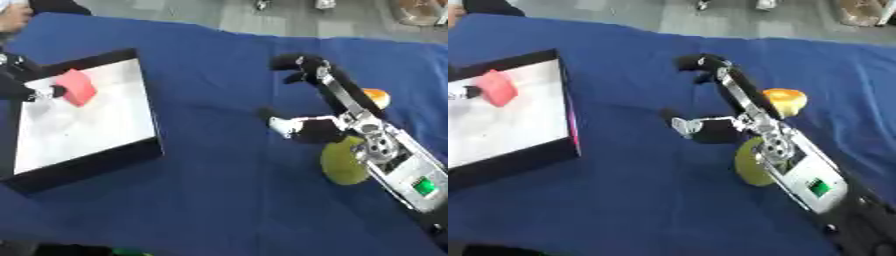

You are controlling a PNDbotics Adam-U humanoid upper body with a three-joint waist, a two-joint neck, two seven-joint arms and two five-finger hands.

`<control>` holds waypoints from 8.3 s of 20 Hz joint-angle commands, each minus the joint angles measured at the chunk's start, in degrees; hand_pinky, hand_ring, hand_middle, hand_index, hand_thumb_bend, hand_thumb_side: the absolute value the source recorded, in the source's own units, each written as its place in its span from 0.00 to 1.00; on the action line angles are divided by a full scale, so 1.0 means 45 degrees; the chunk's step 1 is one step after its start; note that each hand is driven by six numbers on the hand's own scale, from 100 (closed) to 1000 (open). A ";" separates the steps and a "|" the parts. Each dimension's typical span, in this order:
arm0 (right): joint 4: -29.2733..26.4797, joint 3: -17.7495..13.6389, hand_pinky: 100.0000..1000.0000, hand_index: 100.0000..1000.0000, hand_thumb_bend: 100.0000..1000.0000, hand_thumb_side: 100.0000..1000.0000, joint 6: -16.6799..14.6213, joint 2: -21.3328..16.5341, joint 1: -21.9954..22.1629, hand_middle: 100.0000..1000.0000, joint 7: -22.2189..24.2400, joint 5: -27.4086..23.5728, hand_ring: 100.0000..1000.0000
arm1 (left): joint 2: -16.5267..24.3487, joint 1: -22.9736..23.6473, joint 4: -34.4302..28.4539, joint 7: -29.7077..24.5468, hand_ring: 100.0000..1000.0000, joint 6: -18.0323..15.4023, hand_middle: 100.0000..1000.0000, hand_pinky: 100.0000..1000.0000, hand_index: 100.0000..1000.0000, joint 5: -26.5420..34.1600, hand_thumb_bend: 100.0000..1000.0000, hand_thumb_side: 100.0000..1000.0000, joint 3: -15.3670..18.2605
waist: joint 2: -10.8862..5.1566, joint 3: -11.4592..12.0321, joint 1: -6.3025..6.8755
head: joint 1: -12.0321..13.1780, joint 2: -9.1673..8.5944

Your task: Pick up the objects with one hand, pass them to the other hand, and then place them into the box on the other side of the table.

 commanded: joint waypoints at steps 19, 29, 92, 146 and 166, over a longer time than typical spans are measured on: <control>-0.0660 -0.1047 0.75 0.81 0.37 0.10 -0.0297 -0.1207 0.0209 0.72 -0.0117 -0.0474 0.84 | 0.0669 0.0594 -0.3710 0.3074 0.84 0.0339 0.78 0.90 0.69 0.4495 0.00 0.56 0.1229 | -0.0562 -0.0183 -0.0164 | -0.1787 0.0205; -0.0661 -0.2195 0.77 0.82 0.41 0.19 -0.0570 -0.2901 0.0665 0.75 0.2835 -0.1120 0.86 | 0.0801 0.1113 -0.4085 0.4039 0.85 0.0668 0.79 0.91 0.69 0.5762 0.00 0.61 0.1306 | -0.0699 -0.0409 -0.0313 | -0.2173 0.0205; 0.2931 -0.5510 0.85 0.84 0.37 0.15 -0.1433 -0.6525 0.2541 0.84 0.4648 0.2606 0.87 | 0.0687 0.0316 -0.5224 0.3978 0.85 0.0643 0.77 0.91 0.68 0.5662 0.00 0.61 0.1148 | 0.1577 0.0915 -0.0673 | -0.4524 -0.1080; 0.1389 -0.5348 0.78 0.56 0.18 0.00 -0.0055 -0.6786 0.2858 0.48 0.3190 -0.0167 0.71 | 0.0772 0.0804 -0.4886 0.3822 0.85 0.0333 0.78 0.91 0.68 0.5350 0.00 0.59 0.0851 | 0.0543 0.0260 -0.0285 | -0.4039 -0.0374; -0.0007 -0.3760 0.68 0.55 0.00 0.00 0.2098 -0.4522 0.1086 0.46 0.1652 -0.3348 0.68 | 0.0541 0.0560 -0.4920 0.4203 0.85 0.0079 0.78 0.90 0.68 0.5567 0.00 0.54 0.0723 | -0.0605 -0.0263 0.0105 | -0.3167 0.0205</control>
